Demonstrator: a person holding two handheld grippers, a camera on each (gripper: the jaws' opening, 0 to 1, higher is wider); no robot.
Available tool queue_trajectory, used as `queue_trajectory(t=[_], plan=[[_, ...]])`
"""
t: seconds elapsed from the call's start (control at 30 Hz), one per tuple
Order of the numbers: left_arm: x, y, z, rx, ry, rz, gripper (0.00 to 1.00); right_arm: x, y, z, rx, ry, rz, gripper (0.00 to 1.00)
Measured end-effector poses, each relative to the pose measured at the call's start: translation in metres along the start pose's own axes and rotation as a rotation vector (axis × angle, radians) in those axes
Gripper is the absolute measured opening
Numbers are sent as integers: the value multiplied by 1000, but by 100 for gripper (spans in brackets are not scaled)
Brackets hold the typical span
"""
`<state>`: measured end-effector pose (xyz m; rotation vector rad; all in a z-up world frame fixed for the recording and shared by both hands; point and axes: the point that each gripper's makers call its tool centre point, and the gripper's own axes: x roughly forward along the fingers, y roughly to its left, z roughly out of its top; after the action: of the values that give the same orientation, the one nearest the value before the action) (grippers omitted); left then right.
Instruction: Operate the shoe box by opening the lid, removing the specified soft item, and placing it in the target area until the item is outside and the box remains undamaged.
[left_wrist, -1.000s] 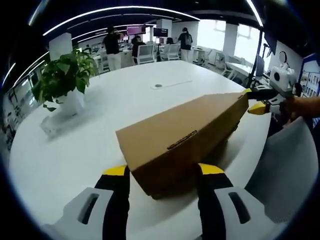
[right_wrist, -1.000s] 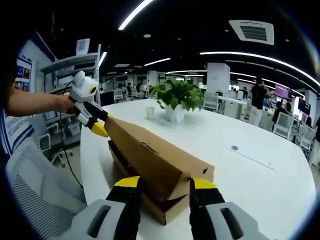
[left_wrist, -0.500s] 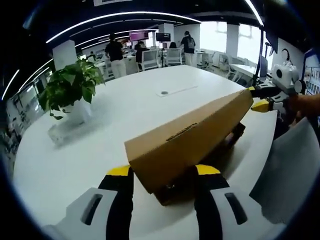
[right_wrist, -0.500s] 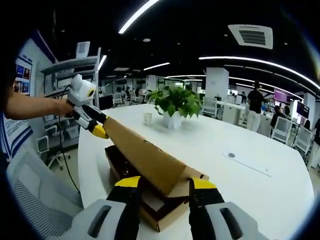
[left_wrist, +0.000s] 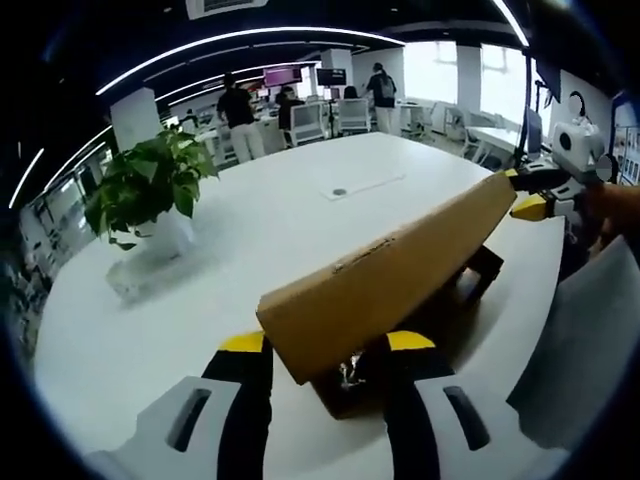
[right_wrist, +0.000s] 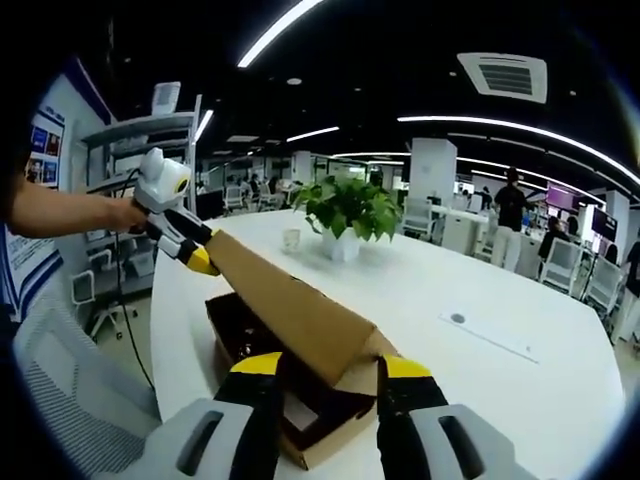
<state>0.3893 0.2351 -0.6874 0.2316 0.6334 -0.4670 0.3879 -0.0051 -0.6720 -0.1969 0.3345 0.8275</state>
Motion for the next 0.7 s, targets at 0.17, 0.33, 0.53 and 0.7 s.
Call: queue_trajectory(t=[0.17,0.33,0.53,0.7], plan=[[0,7,9,-1,-23,27,37,2,-4,7,0,-8,-9,33],[1,9,15,-5,-34,39,38,5,-9,12,5,-17,-17,33],[3,13,20,5,-35,64,35,6,-12,14,0,-16,-18,31],[7,17,26,-1,-42,77,34,8,-17,19,-3,-14,-19,31]])
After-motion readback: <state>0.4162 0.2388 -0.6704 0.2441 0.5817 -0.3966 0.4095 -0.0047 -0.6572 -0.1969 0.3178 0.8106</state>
